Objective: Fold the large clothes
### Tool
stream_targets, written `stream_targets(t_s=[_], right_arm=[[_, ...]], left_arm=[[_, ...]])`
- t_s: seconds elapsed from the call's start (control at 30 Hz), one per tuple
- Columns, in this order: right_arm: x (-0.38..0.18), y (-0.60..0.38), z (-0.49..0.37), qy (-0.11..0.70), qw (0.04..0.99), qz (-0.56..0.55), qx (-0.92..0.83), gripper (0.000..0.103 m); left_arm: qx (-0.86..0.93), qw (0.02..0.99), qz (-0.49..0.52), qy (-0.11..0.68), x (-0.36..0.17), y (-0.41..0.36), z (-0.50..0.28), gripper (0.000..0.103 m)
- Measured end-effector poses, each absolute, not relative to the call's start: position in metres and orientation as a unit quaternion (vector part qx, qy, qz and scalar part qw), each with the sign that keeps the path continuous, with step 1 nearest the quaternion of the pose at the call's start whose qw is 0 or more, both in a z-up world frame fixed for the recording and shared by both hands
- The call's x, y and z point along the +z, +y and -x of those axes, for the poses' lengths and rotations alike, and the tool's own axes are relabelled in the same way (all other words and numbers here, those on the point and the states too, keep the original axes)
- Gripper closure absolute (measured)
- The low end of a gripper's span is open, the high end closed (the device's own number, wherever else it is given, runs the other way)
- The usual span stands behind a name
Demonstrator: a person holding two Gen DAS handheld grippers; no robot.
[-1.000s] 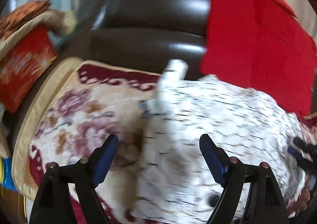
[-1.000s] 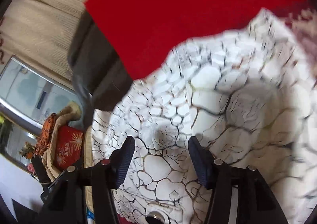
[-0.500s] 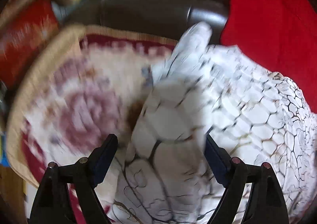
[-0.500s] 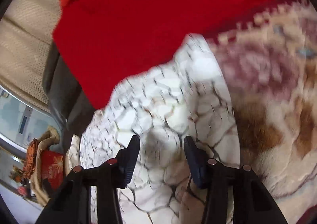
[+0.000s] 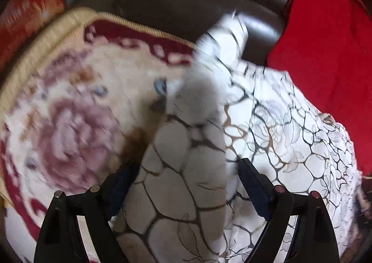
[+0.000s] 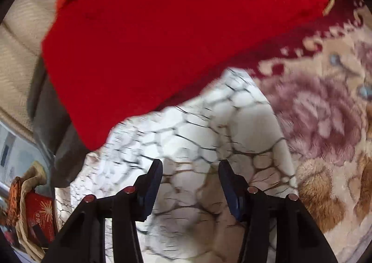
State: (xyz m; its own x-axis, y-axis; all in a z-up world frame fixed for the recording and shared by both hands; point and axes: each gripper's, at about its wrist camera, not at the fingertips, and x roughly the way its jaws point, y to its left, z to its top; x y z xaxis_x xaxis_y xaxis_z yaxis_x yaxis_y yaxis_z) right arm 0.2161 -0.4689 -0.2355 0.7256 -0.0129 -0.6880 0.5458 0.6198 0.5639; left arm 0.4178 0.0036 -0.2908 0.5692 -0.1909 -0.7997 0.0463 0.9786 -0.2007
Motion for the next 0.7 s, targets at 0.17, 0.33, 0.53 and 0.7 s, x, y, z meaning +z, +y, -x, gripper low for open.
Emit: stream_targets(t_s=[0.17,0.33,0.53,0.7], right_arm=[[-0.204,-0.428,-0.226,0.289,0.879,-0.371,-0.084,0.049],[-0.210,-0.384,-0.248,0.327,0.872,-0.365,-0.013,0.049],[-0.240,-0.362,-0.268,0.398,0.850,-0.345,-0.021,0.048],[-0.234,-0.371,-0.256,0.377,0.850,-0.367,-0.017,0.048]], left_arm=[[-0.073,0.915,0.044,0.395,-0.262,-0.008,-0.394,0.013],[-0.063,0.936,-0.001,0.345,-0.241,-0.019,-0.370,0.013],[-0.066,0.941,-0.020,0.332,-0.236,-0.024,-0.363,0.013],[-0.059,0.942,-0.023,0.329,-0.239,-0.020,-0.365,0.013]])
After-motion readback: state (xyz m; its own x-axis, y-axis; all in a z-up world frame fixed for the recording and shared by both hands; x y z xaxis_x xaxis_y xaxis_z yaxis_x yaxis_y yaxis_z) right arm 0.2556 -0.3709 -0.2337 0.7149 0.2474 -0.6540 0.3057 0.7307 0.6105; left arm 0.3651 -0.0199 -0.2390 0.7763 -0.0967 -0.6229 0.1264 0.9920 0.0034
